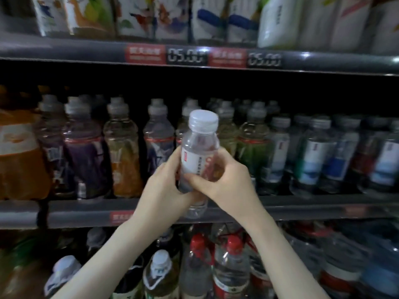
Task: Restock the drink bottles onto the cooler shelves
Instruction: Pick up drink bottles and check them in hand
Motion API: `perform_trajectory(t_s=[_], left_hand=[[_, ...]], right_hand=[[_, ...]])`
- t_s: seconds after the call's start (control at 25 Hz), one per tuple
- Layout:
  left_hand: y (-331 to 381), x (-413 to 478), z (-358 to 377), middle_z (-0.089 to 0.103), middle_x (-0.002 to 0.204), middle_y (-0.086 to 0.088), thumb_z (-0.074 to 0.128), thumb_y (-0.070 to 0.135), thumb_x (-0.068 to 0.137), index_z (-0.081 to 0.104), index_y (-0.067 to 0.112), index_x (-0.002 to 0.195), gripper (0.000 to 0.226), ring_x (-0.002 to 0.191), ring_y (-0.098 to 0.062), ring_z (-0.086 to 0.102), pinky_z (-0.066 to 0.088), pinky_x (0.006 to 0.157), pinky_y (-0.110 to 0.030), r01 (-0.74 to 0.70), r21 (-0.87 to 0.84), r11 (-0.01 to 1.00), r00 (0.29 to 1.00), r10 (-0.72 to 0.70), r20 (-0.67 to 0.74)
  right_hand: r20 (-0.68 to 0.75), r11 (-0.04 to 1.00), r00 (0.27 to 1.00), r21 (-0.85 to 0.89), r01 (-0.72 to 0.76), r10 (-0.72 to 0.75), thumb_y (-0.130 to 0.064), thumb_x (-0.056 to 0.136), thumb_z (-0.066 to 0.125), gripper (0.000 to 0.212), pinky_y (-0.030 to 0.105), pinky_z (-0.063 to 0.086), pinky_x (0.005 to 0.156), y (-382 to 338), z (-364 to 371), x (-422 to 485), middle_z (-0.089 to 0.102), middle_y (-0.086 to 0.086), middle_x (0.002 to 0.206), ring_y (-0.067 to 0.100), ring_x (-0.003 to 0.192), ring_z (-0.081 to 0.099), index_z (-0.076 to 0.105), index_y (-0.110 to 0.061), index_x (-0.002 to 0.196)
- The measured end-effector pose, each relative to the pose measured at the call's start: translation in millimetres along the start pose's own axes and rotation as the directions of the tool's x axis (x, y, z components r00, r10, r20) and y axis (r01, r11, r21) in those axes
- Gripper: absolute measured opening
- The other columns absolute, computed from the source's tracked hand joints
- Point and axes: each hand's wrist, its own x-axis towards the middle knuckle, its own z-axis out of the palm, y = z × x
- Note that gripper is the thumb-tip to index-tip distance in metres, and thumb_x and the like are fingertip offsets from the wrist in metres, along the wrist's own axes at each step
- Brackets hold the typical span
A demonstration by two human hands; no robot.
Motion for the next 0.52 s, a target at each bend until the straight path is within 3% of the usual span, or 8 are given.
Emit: perform_trajectory(t_s=[0.12, 0.2, 0.28, 0.36, 0.44, 0.52], left_hand=[[28.3, 27.3, 44.1, 0.035, 0.132, 0.034, 0.070, 0.029, 0.083, 0.014, 0.051, 0.140, 0.083, 0.121, 0.015, 0.036, 0.032, 0.096, -0.007, -0.113, -0.009, 0.994, 0.938, 0.110, 0.329], [34.6, 42.4, 74.7, 0.020, 0.147, 0.022, 0.057, 0.032, 0.092, 0.007, 0.044, 0.144, 0.073, 0.137, -0.001, 0.015, 0.017, 0.113, -0.019, -0.230, 0.165, 0.959, 0.916, 0.156, 0.370], [40.5, 53.2, 105.1, 0.010, 0.157, 0.003, 0.048, 0.027, 0.098, 0.006, 0.038, 0.149, 0.066, 0.140, -0.014, 0.006, 0.014, 0.115, -0.034, -0.250, 0.330, 0.910, 0.961, 0.191, 0.200], [49.4, 63.3, 131.0, 0.009, 0.157, -0.013, 0.048, 0.021, 0.097, 0.010, 0.032, 0.151, 0.066, 0.141, -0.030, 0.010, 0.023, 0.111, -0.042, -0.181, 0.404, 0.897, 0.980, 0.201, -0.008], [53.6, 79.2, 151.5, 0.018, 0.151, -0.029, 0.059, 0.019, 0.090, 0.018, 0.021, 0.151, 0.074, 0.136, -0.045, 0.021, 0.033, 0.105, -0.050, -0.120, 0.475, 0.872, 0.968, 0.208, -0.139], [54.1, 94.8, 166.6, 0.035, 0.139, -0.037, 0.075, 0.027, 0.077, 0.026, 0.011, 0.149, 0.088, 0.124, -0.051, 0.039, 0.042, 0.097, -0.051, -0.070, 0.597, 0.800, 0.954, 0.229, -0.195]], right_hand=[[-0.178, 0.998, 0.983, -0.037, -0.053, 0.045, -0.031, 0.072, 0.080, 0.033, 0.006, 0.044, 0.064, 17.6, -67.8, -12.6, 0.069, -0.023, 0.083, -0.009, 0.079, 0.063, 0.062, -0.030, 0.099], [-0.285, 0.989, 0.953, -0.072, -0.126, 0.101, -0.034, 0.072, 0.080, 0.029, 0.007, 0.045, 0.064, 32.0, -107.8, -20.3, 0.069, -0.023, 0.082, -0.009, 0.078, 0.063, 0.064, -0.029, 0.096], [-0.376, 0.972, 0.914, -0.114, -0.205, 0.149, -0.034, 0.072, 0.080, 0.029, 0.008, 0.046, 0.064, 44.8, -142.1, -27.4, 0.069, -0.020, 0.081, -0.012, 0.077, 0.061, 0.063, -0.030, 0.094], [-0.418, 0.955, 0.891, -0.143, -0.259, 0.179, -0.033, 0.072, 0.081, 0.030, 0.004, 0.044, 0.061, 53.2, -164.7, -32.6, 0.067, -0.022, 0.084, -0.016, 0.076, 0.059, 0.063, -0.030, 0.096], [-0.438, 0.948, 0.879, -0.152, -0.278, 0.188, -0.030, 0.072, 0.081, 0.033, 0.002, 0.042, 0.060, 58.7, -178.6, -35.5, 0.066, -0.022, 0.085, -0.018, 0.076, 0.057, 0.064, -0.026, 0.100], [-0.445, 0.950, 0.875, -0.141, -0.279, 0.191, -0.028, 0.072, 0.081, 0.033, 0.000, 0.040, 0.059, 61.0, -188.3, -36.0, 0.066, -0.021, 0.085, -0.020, 0.075, 0.056, 0.064, -0.025, 0.101]])
